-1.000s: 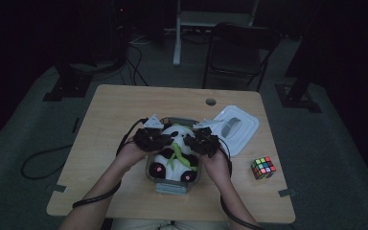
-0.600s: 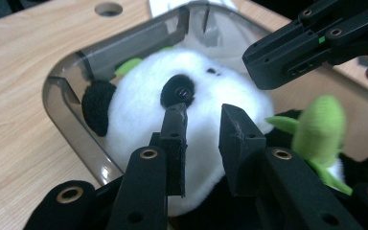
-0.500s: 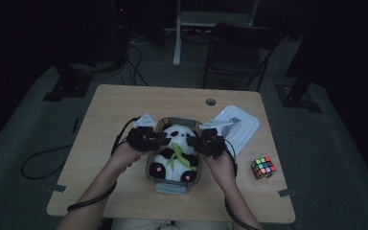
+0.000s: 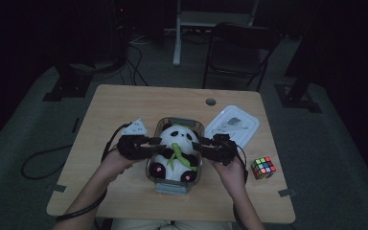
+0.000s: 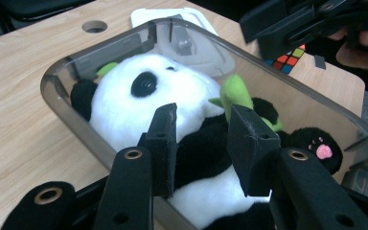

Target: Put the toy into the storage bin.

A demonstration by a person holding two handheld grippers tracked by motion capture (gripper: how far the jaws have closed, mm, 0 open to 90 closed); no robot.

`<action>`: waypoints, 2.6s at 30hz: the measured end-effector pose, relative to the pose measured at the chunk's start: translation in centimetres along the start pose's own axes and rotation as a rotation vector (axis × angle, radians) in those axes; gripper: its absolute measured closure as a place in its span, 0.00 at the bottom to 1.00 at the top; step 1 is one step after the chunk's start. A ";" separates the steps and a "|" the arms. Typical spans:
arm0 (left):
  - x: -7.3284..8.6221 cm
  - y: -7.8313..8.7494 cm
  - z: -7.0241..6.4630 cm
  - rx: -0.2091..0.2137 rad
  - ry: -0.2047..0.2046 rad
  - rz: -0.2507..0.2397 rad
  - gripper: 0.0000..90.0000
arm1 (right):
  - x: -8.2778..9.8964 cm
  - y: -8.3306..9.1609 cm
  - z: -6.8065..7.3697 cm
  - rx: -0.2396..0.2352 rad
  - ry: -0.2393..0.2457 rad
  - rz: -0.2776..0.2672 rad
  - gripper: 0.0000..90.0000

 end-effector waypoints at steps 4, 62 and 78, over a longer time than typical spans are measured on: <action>0.5 0.4 0.1 0.011 0.010 -0.025 0.66 | 0.5 1.1 -1.0 0.011 -0.036 -0.039 0.49; 4.7 0.8 -1.4 -0.003 0.011 0.028 0.12 | 15.2 11.0 -11.9 0.443 -0.278 -0.024 0.14; 5.2 -0.7 -0.3 -0.037 0.085 0.098 0.12 | 15.2 9.1 -12.9 0.470 -0.289 0.049 0.21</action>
Point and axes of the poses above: each handheld gripper's, and its own axes: y roughly backward along the jaws, x roughly out of its underside, z roughly to its left, the point moved 1 cm from there along -y, roughly forward along the jaws, and after that the axes turned 1 degree about -z, right-handed, at the moved point
